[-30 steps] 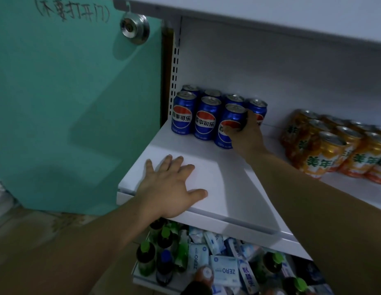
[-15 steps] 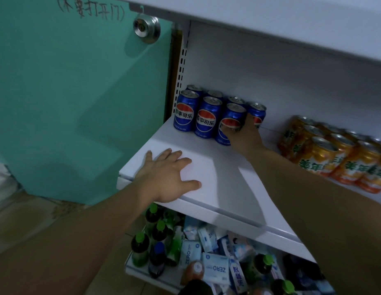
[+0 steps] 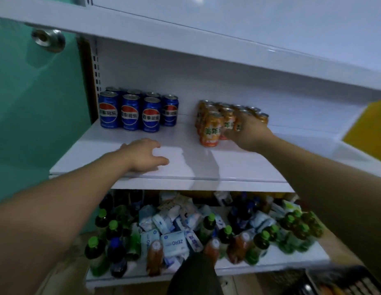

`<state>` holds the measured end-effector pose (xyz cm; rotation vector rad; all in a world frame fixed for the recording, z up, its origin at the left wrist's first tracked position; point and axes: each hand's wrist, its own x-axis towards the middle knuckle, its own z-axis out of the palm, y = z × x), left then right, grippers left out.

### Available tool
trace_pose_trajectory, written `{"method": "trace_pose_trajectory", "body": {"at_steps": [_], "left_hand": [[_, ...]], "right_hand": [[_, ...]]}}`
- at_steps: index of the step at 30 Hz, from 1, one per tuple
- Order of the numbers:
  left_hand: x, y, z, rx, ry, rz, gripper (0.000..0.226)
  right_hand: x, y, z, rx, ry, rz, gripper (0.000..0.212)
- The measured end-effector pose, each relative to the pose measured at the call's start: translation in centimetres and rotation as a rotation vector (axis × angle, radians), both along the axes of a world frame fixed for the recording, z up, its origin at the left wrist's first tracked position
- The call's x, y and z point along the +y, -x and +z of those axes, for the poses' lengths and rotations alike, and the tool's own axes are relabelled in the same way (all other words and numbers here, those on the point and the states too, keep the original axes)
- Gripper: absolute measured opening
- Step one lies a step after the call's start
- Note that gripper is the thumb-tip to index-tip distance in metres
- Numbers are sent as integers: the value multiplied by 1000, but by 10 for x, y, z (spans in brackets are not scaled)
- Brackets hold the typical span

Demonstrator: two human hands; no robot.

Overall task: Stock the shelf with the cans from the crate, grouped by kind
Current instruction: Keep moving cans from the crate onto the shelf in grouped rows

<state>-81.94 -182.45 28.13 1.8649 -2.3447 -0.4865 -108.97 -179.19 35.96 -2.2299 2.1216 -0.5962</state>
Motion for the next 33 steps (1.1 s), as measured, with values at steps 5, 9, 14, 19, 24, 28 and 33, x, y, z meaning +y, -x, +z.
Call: {"method": "trace_pose_trajectory", "body": {"at_steps": [5,9,14,19,24,28,33], "left_hand": [[39,145,30,73,49,-450,76],[82,246,32,99,39,-732,74],[146,347,3,88,-45,-1003,75],[194,419,-43,-26,-196,-1177,73],[220,469,-94,-141,-297,-1222,65],[222,509,-139,-203,-349,-1209,74],[215,566,-192,-260,-378,-1190,78]], "right_hand": [[66,83,-2,-9,-98,-316,69],[140,159,-7,-5,-99,-542,73],[256,237,-28,-82,-164,-873,70],[353,287,-74,-209,-216,-1167,74],[408,323,-130,-328,-294,-1315,73],[423,354,-180,-407,-379,-1329,72],[421,403,-239,-481,-492,-1308,64]]}}
